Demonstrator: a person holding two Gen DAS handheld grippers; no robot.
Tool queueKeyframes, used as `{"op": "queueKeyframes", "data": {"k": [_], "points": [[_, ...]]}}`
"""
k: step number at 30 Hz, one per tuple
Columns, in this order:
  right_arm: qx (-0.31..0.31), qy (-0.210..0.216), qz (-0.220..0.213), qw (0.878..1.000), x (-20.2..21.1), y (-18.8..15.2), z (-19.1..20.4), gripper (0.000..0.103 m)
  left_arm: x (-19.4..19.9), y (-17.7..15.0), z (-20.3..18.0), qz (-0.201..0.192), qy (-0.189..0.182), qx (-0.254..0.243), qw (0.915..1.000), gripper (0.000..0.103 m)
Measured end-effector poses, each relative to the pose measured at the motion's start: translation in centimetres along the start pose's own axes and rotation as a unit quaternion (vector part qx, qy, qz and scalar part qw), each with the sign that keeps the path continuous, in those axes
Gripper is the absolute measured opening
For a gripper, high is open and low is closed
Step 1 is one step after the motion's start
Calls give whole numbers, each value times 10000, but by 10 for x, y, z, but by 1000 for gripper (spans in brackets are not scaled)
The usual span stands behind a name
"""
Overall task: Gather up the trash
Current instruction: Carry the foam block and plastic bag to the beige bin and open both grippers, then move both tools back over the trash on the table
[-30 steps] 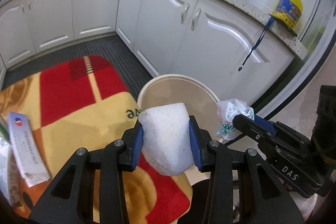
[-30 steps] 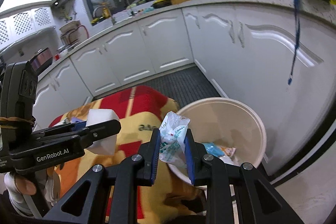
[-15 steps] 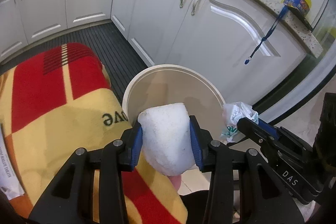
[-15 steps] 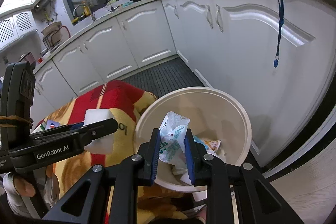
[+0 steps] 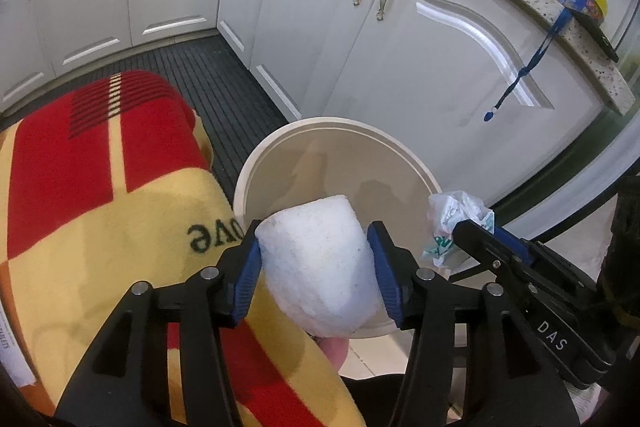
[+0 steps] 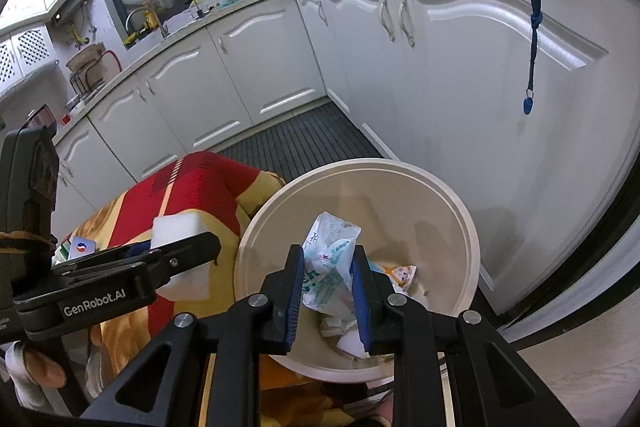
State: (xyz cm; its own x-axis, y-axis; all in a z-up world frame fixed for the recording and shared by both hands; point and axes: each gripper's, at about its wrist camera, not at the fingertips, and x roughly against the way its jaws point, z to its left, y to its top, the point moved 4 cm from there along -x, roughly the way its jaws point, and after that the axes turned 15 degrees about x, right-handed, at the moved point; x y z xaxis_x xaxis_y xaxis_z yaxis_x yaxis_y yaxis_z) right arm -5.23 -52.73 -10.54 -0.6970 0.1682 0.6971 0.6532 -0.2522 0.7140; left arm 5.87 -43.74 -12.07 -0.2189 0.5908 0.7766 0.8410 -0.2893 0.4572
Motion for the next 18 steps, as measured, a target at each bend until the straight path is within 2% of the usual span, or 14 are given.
{"op": "queueKeyframes", "data": {"k": [5, 8, 18], "points": [[-6, -100, 113, 9999, -9, -1, 0, 26, -1, 1, 1, 4, -18, 16, 10000, 62], [-29, -151, 130, 9998, -11, -2, -1, 42, 0, 2, 4, -3, -46, 45, 10000, 66], [-191, -98, 100, 9997, -8, -5, -3, 46, 5, 2, 6, -18, -34, 98, 9999, 68]]}}
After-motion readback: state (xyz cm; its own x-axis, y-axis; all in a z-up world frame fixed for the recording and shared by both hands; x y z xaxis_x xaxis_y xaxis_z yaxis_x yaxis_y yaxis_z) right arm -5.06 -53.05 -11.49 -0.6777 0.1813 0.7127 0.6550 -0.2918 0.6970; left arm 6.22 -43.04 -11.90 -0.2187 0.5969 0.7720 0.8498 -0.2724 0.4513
